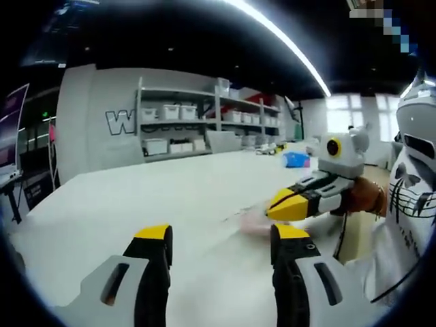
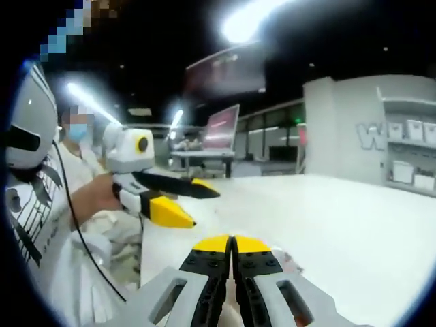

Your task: Open the resealable bag by pulling the two sides of the seal apart until the entire bag opening is separated and visibly accessible.

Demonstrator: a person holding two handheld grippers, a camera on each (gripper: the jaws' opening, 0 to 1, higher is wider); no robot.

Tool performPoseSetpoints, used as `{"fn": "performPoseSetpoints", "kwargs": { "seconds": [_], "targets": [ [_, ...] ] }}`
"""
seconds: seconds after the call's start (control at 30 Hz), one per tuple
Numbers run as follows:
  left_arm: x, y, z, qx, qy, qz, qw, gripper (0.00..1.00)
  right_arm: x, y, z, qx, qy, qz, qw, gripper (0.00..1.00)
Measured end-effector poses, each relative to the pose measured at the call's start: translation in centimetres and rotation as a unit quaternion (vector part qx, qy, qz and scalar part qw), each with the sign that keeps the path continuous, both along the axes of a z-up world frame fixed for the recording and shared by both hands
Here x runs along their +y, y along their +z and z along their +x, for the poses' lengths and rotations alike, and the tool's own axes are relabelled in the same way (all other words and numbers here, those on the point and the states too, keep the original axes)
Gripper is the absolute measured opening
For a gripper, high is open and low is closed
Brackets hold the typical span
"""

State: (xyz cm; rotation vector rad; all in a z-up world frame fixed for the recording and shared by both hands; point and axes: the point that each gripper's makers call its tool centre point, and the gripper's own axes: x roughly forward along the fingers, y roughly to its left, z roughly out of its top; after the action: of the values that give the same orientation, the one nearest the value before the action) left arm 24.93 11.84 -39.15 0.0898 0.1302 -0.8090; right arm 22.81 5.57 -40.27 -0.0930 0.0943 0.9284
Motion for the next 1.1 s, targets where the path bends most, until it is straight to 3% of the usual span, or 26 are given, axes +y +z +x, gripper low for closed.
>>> {"fn": "performPoseSetpoints", "kwargs": {
  "seconds": [0.27, 0.63, 0.8, 0.97, 1.1],
  "targets": [
    [0.0, -0.6, -0.4, 0.002, -0.006, 0.003, 1.0000, 0.56, -0.9, -1.5, 0.3, 0.025, -0.019, -0.017, 0.9994, 0.00],
    [-0.2, -1.9, -1.4, -0.003, -0.026, 0.028, 0.9993, 0.49, -0.8, -1.0, -0.1, 0.028, -0.015, -0.002, 0.9995, 0.00],
    [-0.5, -2.0, -2.0, -0.021, -0.033, 0.037, 0.9986, 0.46, -0.7, -1.0, -0.4, 0.030, -0.012, 0.001, 0.9995, 0.00],
    [-0.7, -2.6, -2.2, -0.058, -0.039, 0.098, 0.9928, 0.35, -0.4, -1.0, -0.7, 0.033, -0.006, 0.001, 0.9994, 0.00],
    [-1.0, -2.7, -2.4, -0.060, -0.043, 0.101, 0.9922, 0.33, -0.1, -1.1, -1.0, 0.034, -0.001, 0.000, 0.9994, 0.00]
  ]
}}
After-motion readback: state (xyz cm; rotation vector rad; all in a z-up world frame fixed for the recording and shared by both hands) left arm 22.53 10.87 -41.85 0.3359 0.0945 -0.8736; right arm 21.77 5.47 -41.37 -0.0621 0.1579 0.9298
